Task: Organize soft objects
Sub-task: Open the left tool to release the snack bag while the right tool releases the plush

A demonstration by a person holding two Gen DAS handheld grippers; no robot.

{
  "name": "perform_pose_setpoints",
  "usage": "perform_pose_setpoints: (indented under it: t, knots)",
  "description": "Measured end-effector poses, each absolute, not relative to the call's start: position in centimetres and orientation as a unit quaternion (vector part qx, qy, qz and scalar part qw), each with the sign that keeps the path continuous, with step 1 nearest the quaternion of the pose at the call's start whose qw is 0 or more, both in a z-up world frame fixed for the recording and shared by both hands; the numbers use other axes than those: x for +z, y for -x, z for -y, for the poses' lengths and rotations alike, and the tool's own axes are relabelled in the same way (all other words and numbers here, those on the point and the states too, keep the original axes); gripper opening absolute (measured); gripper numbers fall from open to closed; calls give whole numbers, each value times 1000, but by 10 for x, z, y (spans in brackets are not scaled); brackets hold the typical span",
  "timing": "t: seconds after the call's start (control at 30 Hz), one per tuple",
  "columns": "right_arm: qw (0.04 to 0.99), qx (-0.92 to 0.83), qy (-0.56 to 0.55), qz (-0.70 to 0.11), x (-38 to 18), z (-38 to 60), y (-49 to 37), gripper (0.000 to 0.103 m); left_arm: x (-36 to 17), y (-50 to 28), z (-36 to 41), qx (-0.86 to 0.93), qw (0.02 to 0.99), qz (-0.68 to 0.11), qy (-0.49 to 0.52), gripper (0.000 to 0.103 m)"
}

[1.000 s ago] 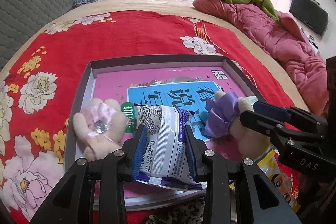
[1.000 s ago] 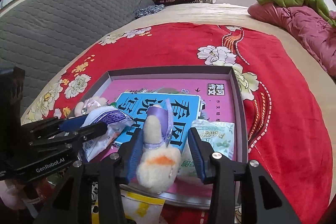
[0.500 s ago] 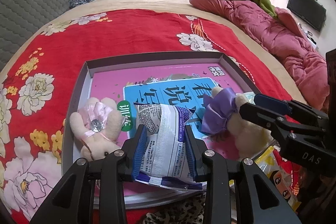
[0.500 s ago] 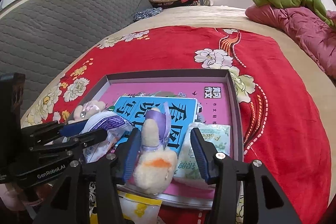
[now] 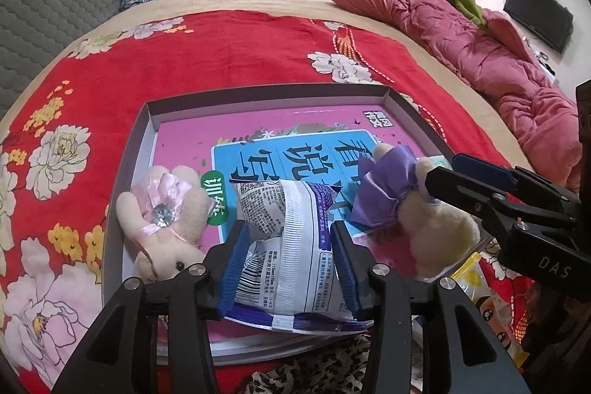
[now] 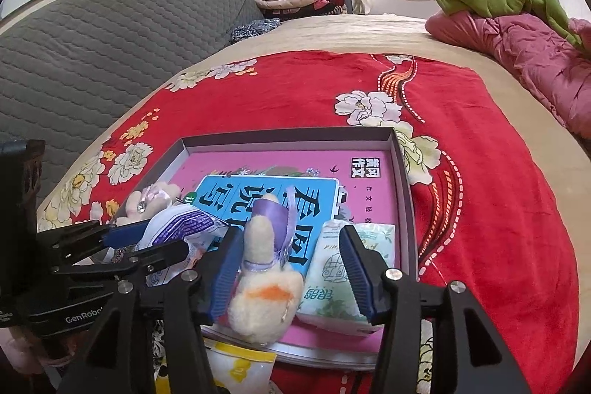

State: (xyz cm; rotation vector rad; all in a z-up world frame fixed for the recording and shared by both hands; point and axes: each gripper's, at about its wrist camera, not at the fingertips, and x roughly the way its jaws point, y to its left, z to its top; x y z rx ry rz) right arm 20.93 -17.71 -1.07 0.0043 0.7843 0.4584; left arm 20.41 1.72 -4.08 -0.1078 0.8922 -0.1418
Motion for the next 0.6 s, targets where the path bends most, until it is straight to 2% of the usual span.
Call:
perform_pose_setpoints:
  t: [0.2,0.27,0.6]
  knots:
    - [899,222,-3,-378,-10,178,-209,54,-42,-205,-19,-67,897,-434,52,56]
    - [899,222,-3,-377,-10,178,-209,54,-41,-205,-20,-66,897,-434,54,65]
    - [902,224,-2,-369,-6,179,-207,56,-32,-201,-28,-58,900,-426,68,65]
